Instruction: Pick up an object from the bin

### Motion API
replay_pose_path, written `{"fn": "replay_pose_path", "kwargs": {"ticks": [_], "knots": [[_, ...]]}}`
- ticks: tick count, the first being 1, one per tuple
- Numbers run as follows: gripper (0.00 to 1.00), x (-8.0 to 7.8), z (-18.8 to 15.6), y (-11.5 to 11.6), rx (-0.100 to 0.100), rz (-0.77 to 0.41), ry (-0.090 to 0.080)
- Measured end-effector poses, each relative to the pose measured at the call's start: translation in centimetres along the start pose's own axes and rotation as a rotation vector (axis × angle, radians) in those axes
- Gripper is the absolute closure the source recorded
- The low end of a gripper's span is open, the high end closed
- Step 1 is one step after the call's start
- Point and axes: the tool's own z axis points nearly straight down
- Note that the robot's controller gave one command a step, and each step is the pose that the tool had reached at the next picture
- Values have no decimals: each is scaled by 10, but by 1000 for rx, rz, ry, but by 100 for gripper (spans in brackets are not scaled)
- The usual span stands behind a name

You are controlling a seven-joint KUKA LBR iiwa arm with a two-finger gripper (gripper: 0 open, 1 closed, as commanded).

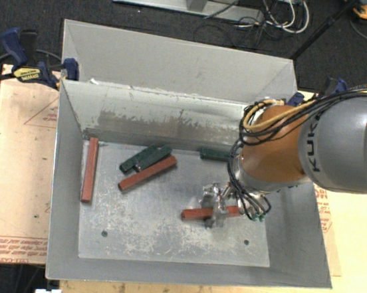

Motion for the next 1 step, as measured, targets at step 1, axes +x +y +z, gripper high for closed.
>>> {"fn": "replay_pose_path", "kwargs": {"ticks": [1], "knots": [[100,-3,-101,1,2,-1,-9]]}}
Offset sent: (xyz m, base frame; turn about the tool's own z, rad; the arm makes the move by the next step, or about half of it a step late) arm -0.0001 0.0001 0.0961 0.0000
